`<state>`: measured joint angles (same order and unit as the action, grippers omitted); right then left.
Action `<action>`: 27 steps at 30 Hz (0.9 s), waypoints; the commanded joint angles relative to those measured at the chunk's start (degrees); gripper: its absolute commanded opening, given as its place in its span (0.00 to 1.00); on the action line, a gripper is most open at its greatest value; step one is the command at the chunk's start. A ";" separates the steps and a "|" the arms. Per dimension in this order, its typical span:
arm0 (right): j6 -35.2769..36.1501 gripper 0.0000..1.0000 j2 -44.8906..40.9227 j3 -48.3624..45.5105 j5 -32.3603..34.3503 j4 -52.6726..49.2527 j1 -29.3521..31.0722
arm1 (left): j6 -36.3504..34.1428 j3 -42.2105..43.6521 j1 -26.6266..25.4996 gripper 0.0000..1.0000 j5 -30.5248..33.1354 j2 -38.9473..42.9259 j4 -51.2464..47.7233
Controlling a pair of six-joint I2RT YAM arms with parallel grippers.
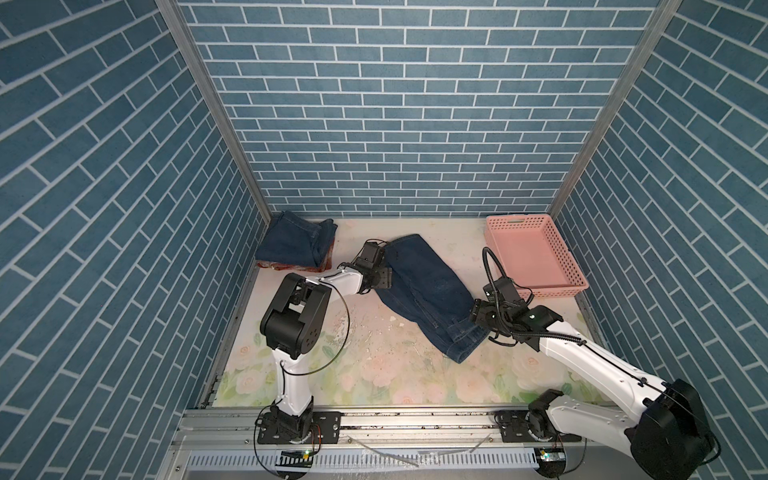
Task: Fold and stack the skirts
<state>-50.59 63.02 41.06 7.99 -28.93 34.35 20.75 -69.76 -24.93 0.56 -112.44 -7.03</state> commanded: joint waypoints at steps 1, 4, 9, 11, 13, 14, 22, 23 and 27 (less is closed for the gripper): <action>-4.50 0.75 -2.76 -2.43 -1.69 -2.37 0.19 | -1.75 -1.86 -0.20 0.53 0.90 -2.24 -2.42; -5.65 0.75 -3.07 -3.84 -3.81 -0.88 0.19 | -1.87 -2.35 -0.22 0.27 0.87 -3.36 -2.20; -7.96 0.76 -1.07 -5.49 -7.83 4.76 0.24 | -2.03 -1.76 -0.21 0.00 1.68 -2.84 -1.99; -8.92 0.76 -0.57 -5.91 -8.39 7.15 0.21 | -2.13 -1.40 -0.10 0.00 2.06 -2.15 -2.02; -10.00 0.77 -0.47 -6.45 -8.18 9.41 0.03 | -2.21 -0.91 -0.03 0.00 2.26 -1.41 -1.84; -10.37 0.77 -0.24 -6.49 -8.24 10.33 -0.08 | -2.15 -0.74 -0.03 0.00 2.54 -1.09 -1.81; -15.74 0.78 2.01 -8.74 -9.16 17.01 -1.37 | 1.37 3.82 2.43 0.00 1.23 2.93 0.18; -15.85 0.78 2.19 -8.80 -9.02 17.25 -1.37 | 1.72 4.45 2.82 0.00 1.02 3.54 0.34; -14.36 0.78 4.27 -8.26 -9.34 18.84 -2.36 | 4.25 8.36 3.79 0.00 1.02 6.69 1.81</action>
<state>-63.22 65.89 33.23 -1.04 -12.71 32.73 22.52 -63.90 -22.24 0.93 -108.42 -5.61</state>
